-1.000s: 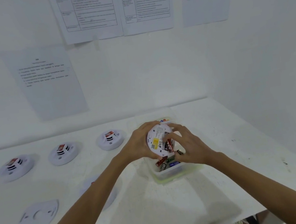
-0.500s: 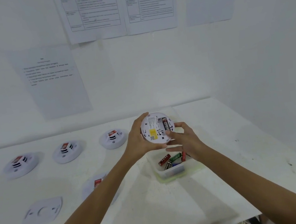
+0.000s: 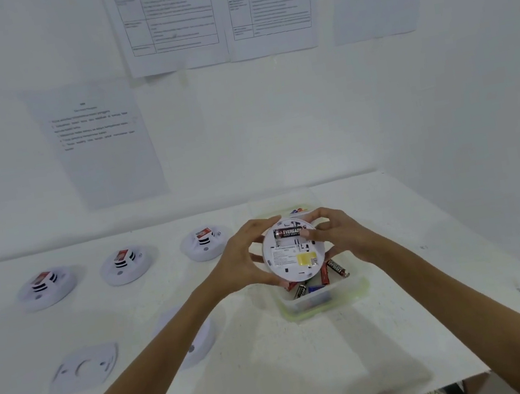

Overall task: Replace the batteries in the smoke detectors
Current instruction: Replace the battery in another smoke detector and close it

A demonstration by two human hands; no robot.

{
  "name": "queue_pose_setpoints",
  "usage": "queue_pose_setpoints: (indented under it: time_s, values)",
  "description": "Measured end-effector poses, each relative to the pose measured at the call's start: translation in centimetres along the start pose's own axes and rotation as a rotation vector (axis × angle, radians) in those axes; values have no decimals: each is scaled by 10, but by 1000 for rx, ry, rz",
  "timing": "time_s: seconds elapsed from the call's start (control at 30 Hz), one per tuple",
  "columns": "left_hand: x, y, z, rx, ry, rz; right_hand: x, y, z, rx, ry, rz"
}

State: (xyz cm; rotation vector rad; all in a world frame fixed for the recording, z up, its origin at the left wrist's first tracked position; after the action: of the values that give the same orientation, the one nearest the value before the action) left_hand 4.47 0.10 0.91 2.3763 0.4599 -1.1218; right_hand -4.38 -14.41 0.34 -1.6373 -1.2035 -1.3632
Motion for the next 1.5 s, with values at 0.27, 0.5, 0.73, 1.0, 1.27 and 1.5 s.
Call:
queue_pose_setpoints:
  time_s: [0.27, 0.5, 0.73, 1.0, 1.27, 1.5]
  values:
    - [-4, -3, 5, -36, 62, 67, 5, 2, -1, -116, -24, -79]
    - [-10, -4, 6, -142, -14, 53, 13, -4, 4, -310, -434, -178]
    - [-11, 0, 8, -149, 5, 91, 19, -9, 21, -357, -635, -221]
    - [-14, -4, 9, -147, 75, 166, 21, -11, 31, -398, -622, -211]
    - [-16, -4, 10, -136, 149, 203, 25, -10, 35, -423, -646, -214]
    - [-8, 3, 14, -113, 137, 159, 22, -9, 36, -387, -697, -219]
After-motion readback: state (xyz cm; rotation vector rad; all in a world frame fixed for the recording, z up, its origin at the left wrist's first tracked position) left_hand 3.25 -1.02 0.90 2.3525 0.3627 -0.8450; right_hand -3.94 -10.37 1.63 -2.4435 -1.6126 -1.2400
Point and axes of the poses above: each hand's wrist, its own y-axis towards the middle knuckle, its own z-axis out of the palm, x = y × z, the point moved 7 cm from there along y, towards the middle knuckle, and after that the axes turned 9 degrees about -z, right-handed, at the moved point
